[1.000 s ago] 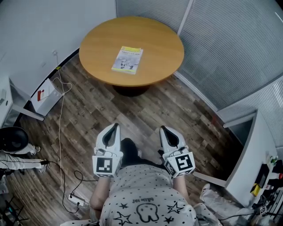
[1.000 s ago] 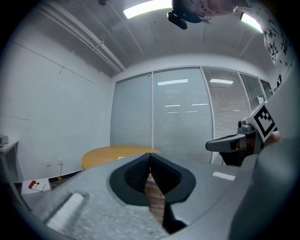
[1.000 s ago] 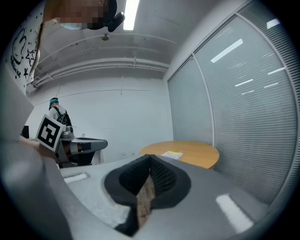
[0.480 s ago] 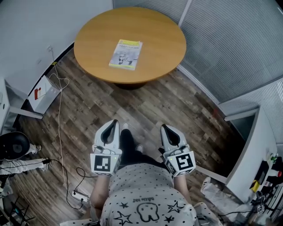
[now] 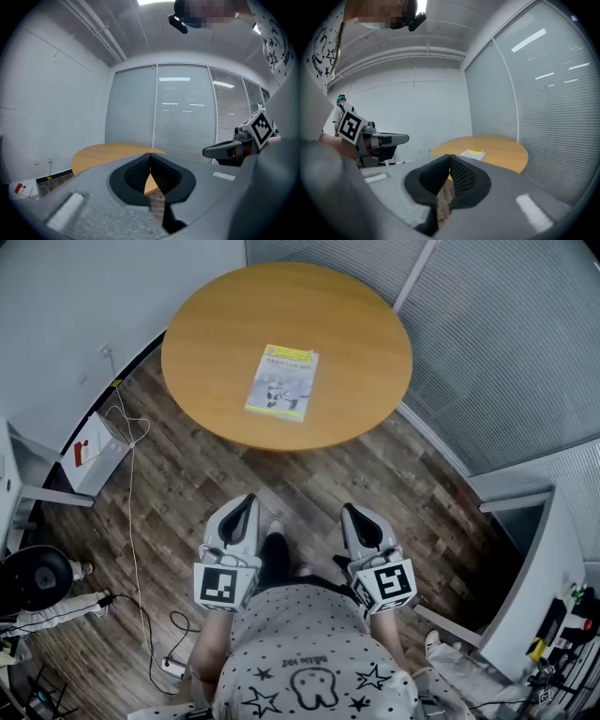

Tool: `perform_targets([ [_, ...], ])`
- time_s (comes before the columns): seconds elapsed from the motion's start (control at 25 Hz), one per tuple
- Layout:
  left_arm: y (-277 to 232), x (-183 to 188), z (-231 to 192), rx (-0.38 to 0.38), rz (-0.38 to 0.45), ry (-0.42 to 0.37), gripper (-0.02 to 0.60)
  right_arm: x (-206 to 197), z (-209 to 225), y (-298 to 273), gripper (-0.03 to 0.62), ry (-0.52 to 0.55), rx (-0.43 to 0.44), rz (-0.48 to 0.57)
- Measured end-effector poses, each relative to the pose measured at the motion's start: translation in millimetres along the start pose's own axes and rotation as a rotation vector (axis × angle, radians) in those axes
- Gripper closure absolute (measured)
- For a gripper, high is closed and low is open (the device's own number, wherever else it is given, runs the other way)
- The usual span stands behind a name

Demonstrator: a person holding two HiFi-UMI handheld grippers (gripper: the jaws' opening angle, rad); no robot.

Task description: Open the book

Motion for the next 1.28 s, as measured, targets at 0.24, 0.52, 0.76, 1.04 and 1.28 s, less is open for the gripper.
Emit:
perform_targets([
  [0.24, -34, 12, -33, -0.048, 0.020, -0.007, 0.571, 25, 7, -46, 0.591, 0.007, -0.040, 0.025],
  [0.52, -60, 16, -70, -0.052, 0.012, -0.003, 0.571, 42, 21, -78, 0.591, 0.005, -0.108, 0.053],
  [0.76, -71, 16, -85, -0.062, 0.013, -0.009, 0.571, 48, 28, -84, 0.591, -0.016, -0.141, 0.069],
  [1.04, -85, 19, -87, -0.072, 0.018, 0.001, 0.571, 46, 34, -91, 0.591, -0.026, -0.145, 0.059],
  [1.28, -102, 18, -89, -0.062, -0.006, 0.010, 0.571, 36, 50, -102, 0.591, -0.050, -0.142, 0.023],
])
Point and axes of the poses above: the fingertips, and each gripper's own axes: y backward along the fingers, z to its right, x out of its top, the point moved 1 cm from there along y, backward along the fingers, and after that the axes turned 2 degrees about y, right-handed, at the moved point
